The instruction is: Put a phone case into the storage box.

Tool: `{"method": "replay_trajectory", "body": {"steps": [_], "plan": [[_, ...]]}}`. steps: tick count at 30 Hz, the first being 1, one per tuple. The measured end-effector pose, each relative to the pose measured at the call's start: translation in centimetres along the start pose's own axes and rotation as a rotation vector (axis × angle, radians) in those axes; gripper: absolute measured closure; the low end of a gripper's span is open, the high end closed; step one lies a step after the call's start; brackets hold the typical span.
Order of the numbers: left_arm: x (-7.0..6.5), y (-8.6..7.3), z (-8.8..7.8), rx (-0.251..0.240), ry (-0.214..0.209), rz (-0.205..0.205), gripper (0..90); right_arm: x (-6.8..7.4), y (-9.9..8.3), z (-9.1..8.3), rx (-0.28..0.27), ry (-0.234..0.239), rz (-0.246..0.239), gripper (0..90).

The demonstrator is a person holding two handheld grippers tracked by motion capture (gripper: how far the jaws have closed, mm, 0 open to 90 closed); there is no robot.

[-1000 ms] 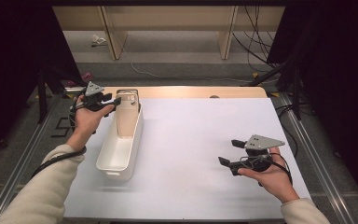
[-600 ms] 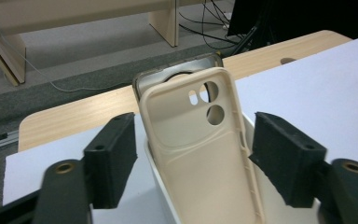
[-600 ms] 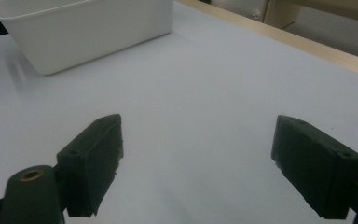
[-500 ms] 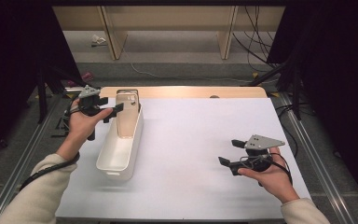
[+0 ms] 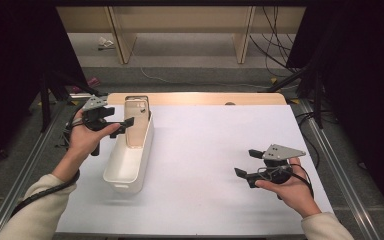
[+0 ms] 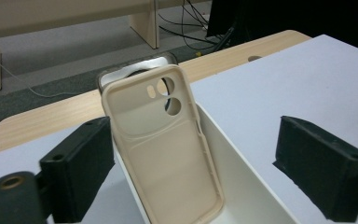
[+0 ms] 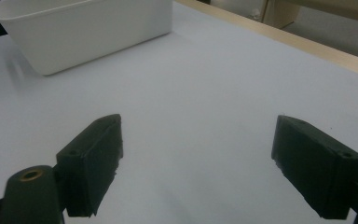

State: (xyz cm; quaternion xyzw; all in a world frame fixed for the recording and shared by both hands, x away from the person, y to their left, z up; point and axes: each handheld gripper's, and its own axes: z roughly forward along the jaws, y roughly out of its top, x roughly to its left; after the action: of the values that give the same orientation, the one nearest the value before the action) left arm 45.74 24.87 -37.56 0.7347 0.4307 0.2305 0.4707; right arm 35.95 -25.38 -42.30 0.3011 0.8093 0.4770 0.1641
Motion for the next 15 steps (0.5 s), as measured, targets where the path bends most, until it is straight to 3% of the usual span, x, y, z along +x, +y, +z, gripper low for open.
{"method": "replay_trajectory", "body": {"steps": [9,15], "plan": [[-1.4,-0.6,-1.2,-0.024,-0.025,0.007,2.9,0.0,0.0,0.0,0.000,0.000,0.001,16.8],[-2.1,-1.0,-2.1,-0.029,-0.038,0.037,0.2,0.0,0.0,-0.1,-0.001,-0.001,0.001,16.2]]}}
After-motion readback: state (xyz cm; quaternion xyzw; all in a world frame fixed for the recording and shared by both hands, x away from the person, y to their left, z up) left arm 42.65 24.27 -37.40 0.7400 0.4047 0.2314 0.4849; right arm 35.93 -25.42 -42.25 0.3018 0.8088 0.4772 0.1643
